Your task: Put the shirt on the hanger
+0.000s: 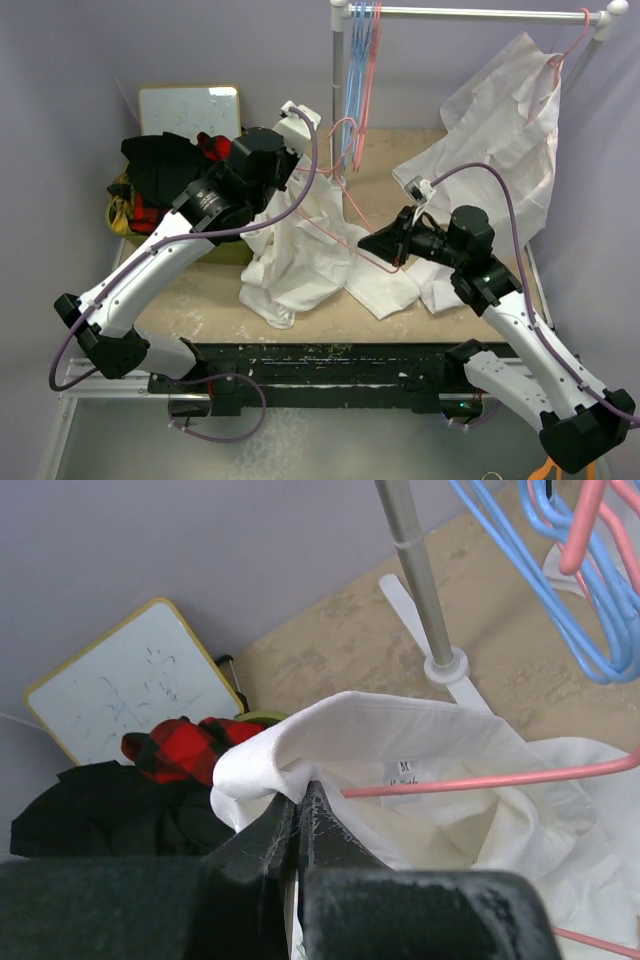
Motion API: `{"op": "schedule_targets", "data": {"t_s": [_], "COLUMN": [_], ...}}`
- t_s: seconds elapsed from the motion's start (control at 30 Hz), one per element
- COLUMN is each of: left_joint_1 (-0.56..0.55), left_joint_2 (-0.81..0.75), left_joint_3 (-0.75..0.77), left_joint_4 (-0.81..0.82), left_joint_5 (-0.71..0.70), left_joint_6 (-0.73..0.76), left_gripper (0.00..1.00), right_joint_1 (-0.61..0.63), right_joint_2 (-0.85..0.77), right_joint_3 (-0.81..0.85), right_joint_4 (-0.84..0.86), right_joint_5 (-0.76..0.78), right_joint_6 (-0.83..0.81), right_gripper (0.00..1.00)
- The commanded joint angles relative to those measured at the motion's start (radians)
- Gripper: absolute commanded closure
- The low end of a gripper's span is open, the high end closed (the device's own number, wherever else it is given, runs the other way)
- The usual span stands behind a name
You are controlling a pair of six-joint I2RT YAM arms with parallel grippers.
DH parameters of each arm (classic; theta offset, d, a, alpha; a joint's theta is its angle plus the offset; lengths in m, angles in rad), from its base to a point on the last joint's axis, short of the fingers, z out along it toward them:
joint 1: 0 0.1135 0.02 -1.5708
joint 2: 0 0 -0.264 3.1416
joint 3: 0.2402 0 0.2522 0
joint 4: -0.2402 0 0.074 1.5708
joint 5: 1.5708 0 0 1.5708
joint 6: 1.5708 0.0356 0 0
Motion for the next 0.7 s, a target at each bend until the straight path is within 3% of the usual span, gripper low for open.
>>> {"op": "schedule_targets", "data": {"t_s": [0.0,0.3,0.53,0.67], "left_joint_1": [-0.008,-0.043,-0.117,-0.141], "left_joint_2": [-0.028,0.004,0.059,0.087], "left_joint_3": [0.065,0.280,0.407,0.474], "left_joint_4": [0.055,-0.130,-0.180,-0.215], "left_joint_5": [-0.015,0.277,0.326,0.371], "left_joint_6": [0.061,0.016,0.056,0.056], "left_gripper": [1.00,1.00,1.00,1.00], "right_joint_1": [0.002,0.006,0.012,0.011], "right_joint_2": [-0.018,0.099,0.226,0.206], "right_joint_3": [0.018,0.068,0.191,0.191], "right_joint_4": [0.076,0.301,0.268,0.355], "right_joint_5": [-0.063,-0.089,-0.072,-0.040], "right_joint_6": [0.017,0.102,0.032,0.060], "right_gripper": [1.00,1.00,1.00,1.00]}}
